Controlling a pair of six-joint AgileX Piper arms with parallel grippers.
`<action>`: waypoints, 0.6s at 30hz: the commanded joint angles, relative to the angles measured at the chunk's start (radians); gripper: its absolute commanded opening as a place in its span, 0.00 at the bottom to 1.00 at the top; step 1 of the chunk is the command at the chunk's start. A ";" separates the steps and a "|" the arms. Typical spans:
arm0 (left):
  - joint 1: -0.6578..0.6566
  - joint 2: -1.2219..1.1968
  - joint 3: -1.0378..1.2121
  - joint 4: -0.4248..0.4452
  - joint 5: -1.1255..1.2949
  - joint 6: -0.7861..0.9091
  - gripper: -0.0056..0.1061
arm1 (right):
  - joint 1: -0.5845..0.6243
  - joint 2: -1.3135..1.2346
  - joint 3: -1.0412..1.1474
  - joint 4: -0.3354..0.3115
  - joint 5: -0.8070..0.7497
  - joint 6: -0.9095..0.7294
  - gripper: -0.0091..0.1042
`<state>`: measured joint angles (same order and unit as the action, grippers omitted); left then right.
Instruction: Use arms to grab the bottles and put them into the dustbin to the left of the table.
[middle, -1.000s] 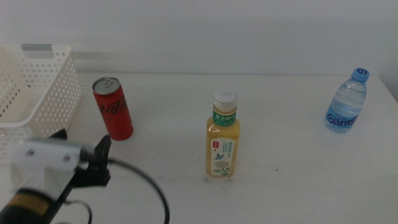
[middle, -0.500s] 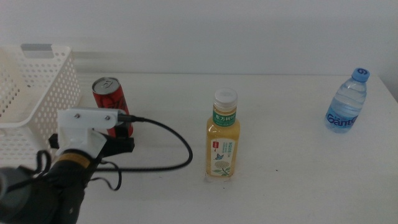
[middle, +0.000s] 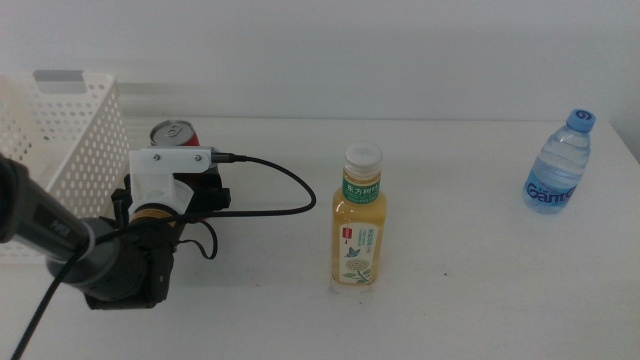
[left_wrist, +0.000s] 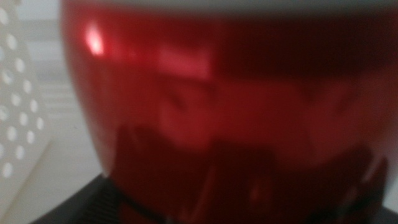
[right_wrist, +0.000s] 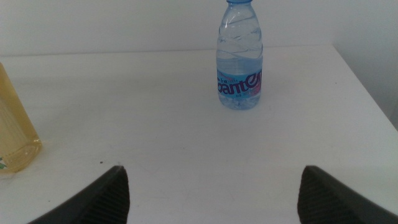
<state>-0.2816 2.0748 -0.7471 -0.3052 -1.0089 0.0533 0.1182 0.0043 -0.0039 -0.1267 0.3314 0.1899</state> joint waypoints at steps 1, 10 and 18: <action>0.003 0.016 -0.025 -0.004 0.012 -0.002 0.81 | -0.009 -0.004 0.004 -0.008 -0.011 -0.003 0.80; -0.008 -0.206 0.035 0.033 0.188 0.013 0.03 | -0.009 -0.004 0.004 -0.008 -0.011 -0.003 0.80; -0.008 -0.666 -0.110 0.076 1.136 0.041 0.03 | -0.009 -0.004 0.004 -0.008 -0.011 -0.003 0.80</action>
<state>-0.2816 1.4858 -0.8006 -0.2562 -0.0267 0.0796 0.1182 0.0043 -0.0039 -0.1267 0.3314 0.1899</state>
